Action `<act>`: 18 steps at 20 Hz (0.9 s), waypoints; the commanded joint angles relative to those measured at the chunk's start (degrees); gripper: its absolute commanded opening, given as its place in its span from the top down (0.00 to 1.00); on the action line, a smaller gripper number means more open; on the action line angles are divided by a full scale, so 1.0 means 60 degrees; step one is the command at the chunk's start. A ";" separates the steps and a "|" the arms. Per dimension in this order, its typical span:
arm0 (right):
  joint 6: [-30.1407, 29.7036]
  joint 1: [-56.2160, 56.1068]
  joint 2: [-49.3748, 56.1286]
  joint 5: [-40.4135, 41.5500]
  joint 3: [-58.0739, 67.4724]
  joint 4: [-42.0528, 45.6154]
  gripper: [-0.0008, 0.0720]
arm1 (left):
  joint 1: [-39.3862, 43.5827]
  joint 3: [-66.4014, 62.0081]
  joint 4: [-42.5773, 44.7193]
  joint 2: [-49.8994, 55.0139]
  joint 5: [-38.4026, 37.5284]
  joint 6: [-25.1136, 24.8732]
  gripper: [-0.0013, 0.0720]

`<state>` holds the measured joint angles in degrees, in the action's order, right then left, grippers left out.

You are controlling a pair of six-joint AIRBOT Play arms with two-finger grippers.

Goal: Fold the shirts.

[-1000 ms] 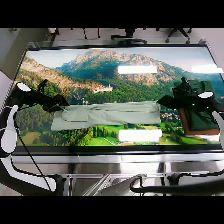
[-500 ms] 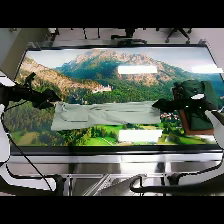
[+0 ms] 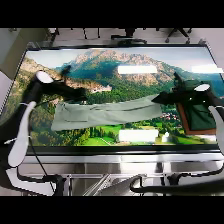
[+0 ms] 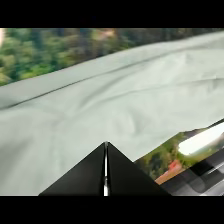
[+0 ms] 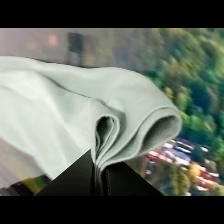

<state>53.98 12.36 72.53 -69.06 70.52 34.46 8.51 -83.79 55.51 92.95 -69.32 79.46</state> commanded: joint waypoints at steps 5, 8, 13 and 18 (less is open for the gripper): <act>0.2634 -0.0015 -0.2011 -0.2404 0.2728 -0.0040 0.96 | 0.4433 -0.1585 -0.0033 0.2965 0.3384 0.0514 0.96; 0.3085 -0.0015 -0.2404 -0.2586 0.2809 -0.0036 0.96 | 0.5125 -0.3315 -0.0036 0.4335 0.3111 0.0863 0.96; 0.3085 -0.0015 -0.2248 -0.2827 0.2790 0.0069 0.96 | 0.4932 -0.5610 -0.0040 0.5002 0.0670 0.1260 0.96; 0.3085 -0.0259 -0.1803 -0.2674 0.2568 0.0044 0.96 | 0.2586 -0.5563 -0.0029 0.2189 -0.1785 0.1075 0.96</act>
<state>72.31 11.86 60.55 -85.47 86.63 34.85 30.79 -117.67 55.29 114.32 -71.96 86.39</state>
